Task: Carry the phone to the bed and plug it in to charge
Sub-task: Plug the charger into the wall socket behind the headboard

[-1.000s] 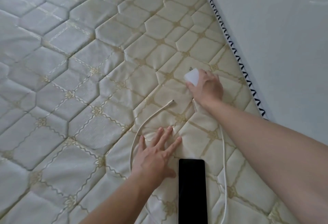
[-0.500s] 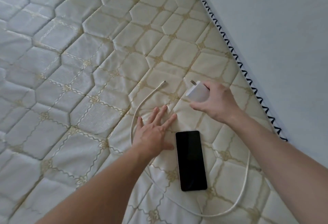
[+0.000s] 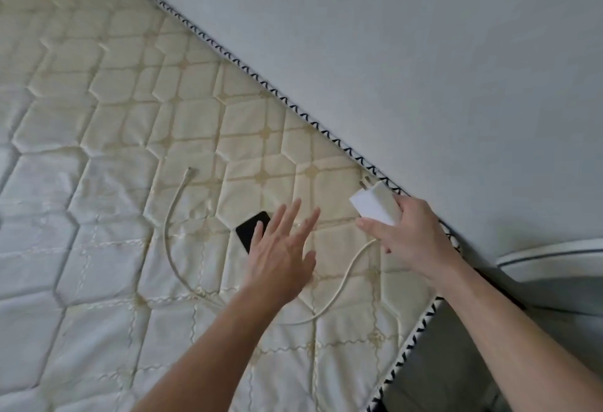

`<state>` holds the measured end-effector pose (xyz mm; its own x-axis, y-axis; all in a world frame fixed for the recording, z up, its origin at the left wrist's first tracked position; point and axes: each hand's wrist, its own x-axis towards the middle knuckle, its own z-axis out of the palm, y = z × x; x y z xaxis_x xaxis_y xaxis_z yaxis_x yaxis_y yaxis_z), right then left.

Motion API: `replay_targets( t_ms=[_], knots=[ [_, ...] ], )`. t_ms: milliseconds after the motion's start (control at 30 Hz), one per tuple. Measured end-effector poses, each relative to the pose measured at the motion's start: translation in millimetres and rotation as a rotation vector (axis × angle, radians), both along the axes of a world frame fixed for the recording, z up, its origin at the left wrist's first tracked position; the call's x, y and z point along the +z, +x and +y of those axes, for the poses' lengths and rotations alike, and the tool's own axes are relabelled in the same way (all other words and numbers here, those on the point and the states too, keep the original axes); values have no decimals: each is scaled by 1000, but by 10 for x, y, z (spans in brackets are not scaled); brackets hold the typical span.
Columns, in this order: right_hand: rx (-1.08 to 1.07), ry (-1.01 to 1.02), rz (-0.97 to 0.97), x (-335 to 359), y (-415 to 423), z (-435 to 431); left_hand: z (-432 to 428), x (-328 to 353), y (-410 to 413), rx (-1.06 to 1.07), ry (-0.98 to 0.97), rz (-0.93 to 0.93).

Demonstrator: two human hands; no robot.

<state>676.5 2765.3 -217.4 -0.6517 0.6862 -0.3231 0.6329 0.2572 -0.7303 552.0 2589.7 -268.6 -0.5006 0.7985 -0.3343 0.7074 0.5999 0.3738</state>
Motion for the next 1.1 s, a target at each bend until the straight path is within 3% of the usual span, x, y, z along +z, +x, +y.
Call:
replay_targets(
  t_ms=[167, 333, 500, 633, 833, 1100],
  knots=[
    [-452, -167, 162, 227, 1032, 72, 588, 439, 639, -253, 208, -2],
    [-845, -109, 191, 322, 1875, 83, 1214, 837, 1123, -500, 318, 34],
    [-1181, -192, 337, 371, 2458, 140, 1750, 1115, 1667, -684, 473, 133],
    [-1301, -213, 423, 415, 2776, 339, 2161, 1311, 1958, -796, 602, 272],
    [-1378, -84, 455, 522, 3140, 768, 2723, 1694, 2386, -950, 906, 486],
    [-1251, 24, 205, 368, 3303, 1266, 2903, 1552, 2541, -823, 933, 684]
  ],
)
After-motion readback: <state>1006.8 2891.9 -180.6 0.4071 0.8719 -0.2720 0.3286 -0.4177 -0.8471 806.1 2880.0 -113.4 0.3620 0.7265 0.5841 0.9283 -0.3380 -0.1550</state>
